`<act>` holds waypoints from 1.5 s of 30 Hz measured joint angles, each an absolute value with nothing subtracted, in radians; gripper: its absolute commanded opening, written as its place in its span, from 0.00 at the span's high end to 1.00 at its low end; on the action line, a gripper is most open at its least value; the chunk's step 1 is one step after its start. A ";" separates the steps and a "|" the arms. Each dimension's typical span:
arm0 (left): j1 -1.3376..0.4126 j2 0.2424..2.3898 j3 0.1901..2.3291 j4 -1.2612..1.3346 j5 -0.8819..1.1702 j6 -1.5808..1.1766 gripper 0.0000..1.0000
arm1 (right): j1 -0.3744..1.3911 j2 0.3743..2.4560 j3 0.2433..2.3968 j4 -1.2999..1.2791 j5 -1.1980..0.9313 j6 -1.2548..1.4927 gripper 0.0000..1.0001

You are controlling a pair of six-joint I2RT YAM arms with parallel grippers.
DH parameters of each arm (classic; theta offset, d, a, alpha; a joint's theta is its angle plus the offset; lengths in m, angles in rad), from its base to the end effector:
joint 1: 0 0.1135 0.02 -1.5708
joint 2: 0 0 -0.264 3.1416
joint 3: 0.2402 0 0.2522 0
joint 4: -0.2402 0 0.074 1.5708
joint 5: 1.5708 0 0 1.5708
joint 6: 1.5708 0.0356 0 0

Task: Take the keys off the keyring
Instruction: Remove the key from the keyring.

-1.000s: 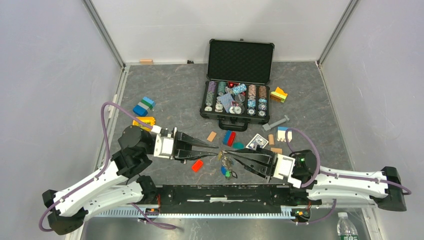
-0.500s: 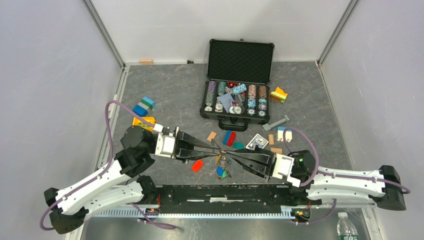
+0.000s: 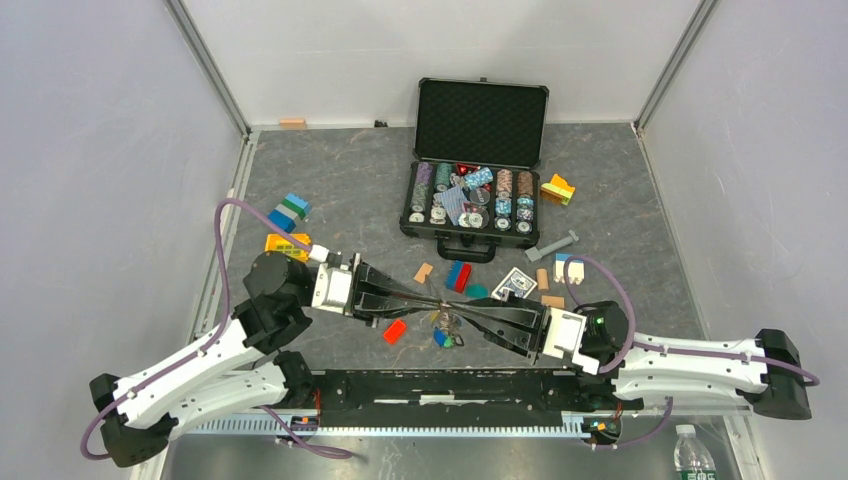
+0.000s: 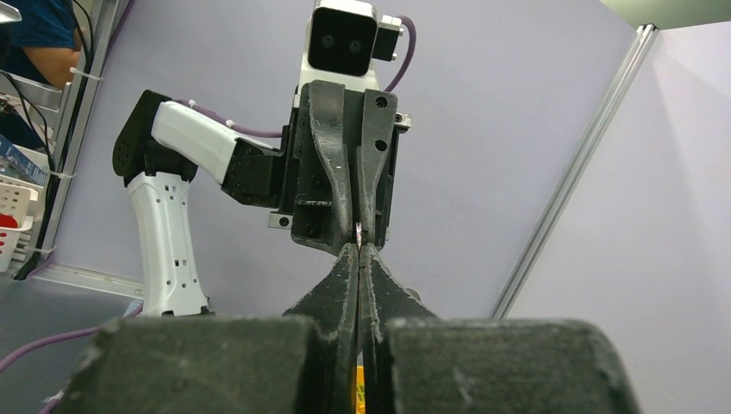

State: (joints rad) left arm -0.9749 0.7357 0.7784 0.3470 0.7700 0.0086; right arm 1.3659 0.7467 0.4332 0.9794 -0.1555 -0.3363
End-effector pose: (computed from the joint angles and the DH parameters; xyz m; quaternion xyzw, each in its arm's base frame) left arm 0.0685 -0.1451 0.3989 0.5187 0.3076 -0.5428 0.5846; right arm 0.0279 0.1613 0.3418 -0.3738 0.2348 0.4710 0.7637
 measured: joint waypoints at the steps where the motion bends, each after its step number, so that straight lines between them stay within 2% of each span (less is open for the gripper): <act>1: -0.975 0.737 0.778 0.348 0.770 0.007 0.86 | 1.366 0.748 0.433 0.979 -0.155 -0.336 1.00; 6: -0.975 0.746 0.778 0.348 0.771 0.003 0.86 | 1.366 0.752 0.431 0.979 -0.155 -0.336 1.00; 9: -0.975 0.749 0.778 0.348 0.771 -0.003 0.97 | 1.366 0.753 0.429 0.979 -0.155 -0.336 1.00; 13: -0.975 0.751 0.778 0.352 0.772 -0.006 0.98 | 1.366 0.752 0.429 0.979 -0.155 -0.336 0.99; 20: -0.975 0.744 0.802 0.231 0.761 0.027 0.98 | 1.366 0.716 0.434 0.882 -0.153 -0.354 0.67; 24: -0.975 0.741 0.865 0.025 0.740 0.110 0.98 | 1.366 0.672 0.487 0.720 -0.153 -0.392 0.57; 32: -0.975 0.780 1.077 -0.367 0.685 0.307 0.98 | 1.366 0.665 0.719 0.297 -0.148 -0.427 0.59; 40: -0.975 0.891 1.237 -0.678 0.646 0.459 0.98 | 1.366 0.810 1.008 -0.060 -0.092 -0.343 0.62; 45: -0.975 0.934 1.269 -0.797 0.627 0.506 0.98 | 1.366 0.900 1.074 -0.198 -0.083 -0.305 0.62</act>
